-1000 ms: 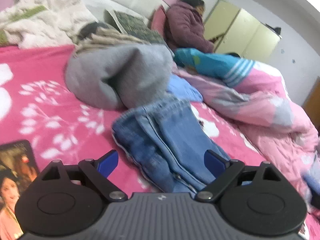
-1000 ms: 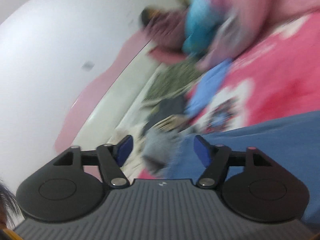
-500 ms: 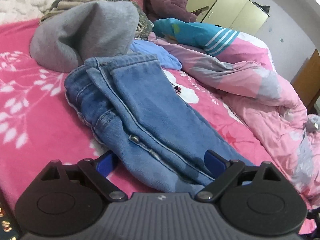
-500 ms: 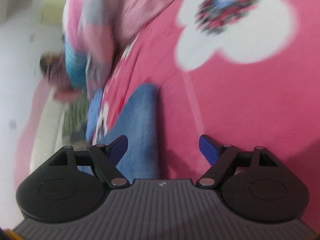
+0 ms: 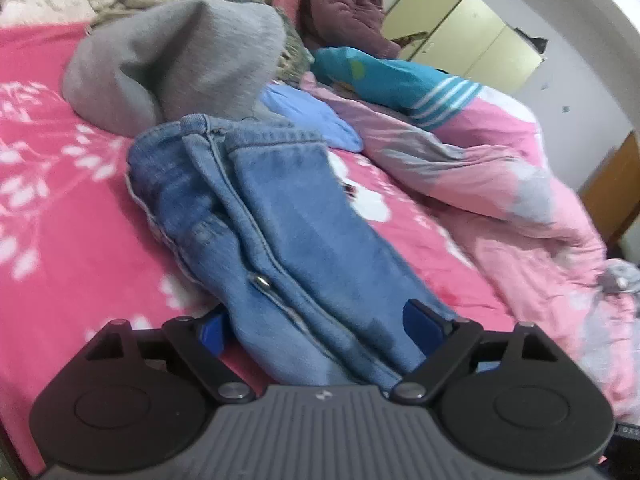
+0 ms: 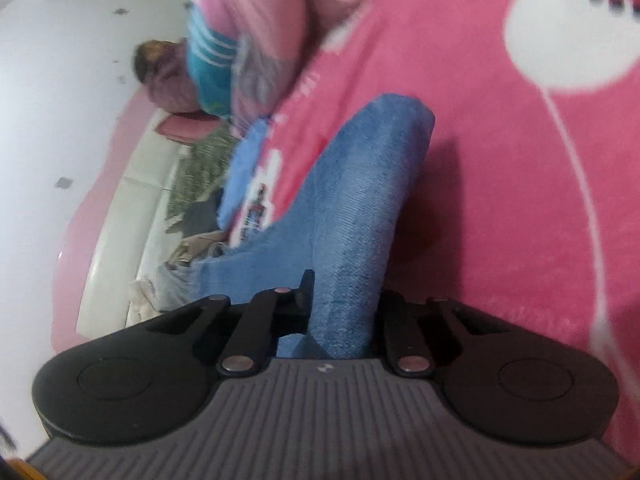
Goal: Fold clothes
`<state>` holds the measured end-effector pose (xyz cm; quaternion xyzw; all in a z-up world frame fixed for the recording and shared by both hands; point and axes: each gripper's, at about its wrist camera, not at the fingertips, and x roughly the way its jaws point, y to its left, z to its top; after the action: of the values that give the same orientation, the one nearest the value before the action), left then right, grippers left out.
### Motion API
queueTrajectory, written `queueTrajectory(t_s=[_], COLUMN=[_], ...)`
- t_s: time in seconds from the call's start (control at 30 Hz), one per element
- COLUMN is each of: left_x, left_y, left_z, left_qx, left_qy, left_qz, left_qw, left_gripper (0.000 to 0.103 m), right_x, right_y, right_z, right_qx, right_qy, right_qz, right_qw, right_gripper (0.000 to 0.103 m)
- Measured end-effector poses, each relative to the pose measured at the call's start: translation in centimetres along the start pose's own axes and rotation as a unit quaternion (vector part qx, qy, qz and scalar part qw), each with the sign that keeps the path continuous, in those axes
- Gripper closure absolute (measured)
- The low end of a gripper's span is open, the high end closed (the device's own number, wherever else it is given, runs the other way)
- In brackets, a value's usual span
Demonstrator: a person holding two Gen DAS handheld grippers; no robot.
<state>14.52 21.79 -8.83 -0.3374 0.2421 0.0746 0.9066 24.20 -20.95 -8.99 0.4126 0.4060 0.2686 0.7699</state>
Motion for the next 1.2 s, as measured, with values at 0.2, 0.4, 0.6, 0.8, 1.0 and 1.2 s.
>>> queueTrajectory(t_s=[0.2, 0.4, 0.6, 0.8, 1.0, 1.2], left_x=[-0.8, -1.1, -2.1, -2.4, -3.3, -5.6], left_y=[-3.0, -6.8, -9.2, -7.8, -7.3, -7.8], left_z=[-2.8, -7.3, -10.5, -9.0, -8.1, -7.7], left_qx=[0.025, 0.079, 0.155, 0.108, 0.084, 0.103], left_qy=[0.044, 0.127, 0.134, 0.13, 0.112, 0.048], left_qz=[-0.056, -0.148, -0.156, -0.137, -0.122, -0.12], left_qw=[0.9972, 0.9775, 0.9662, 0.9761, 0.9826, 0.9862], left_gripper=[0.015, 0.018, 0.018, 0.02, 0.019, 0.015], right_x=[-6.0, -16.1, -22.2, -23.5, -34.7, -43.5], right_y=[0.7, -0.2, -4.7, -7.0, 2.0, 13.7], right_z=[-0.7, -2.3, -3.2, -5.1, -7.8, -11.7], right_qx=[-0.011, -0.022, 0.039, 0.089, -0.036, -0.198], right_qy=[-0.033, -0.081, -0.115, -0.105, -0.252, -0.378], right_qz=[-0.015, -0.08, -0.119, -0.166, -0.294, -0.363], right_qw=[0.999, 0.993, 0.985, 0.976, 0.921, 0.829], right_gripper=[0.098, 0.098, 0.091, 0.075, 0.074, 0.061])
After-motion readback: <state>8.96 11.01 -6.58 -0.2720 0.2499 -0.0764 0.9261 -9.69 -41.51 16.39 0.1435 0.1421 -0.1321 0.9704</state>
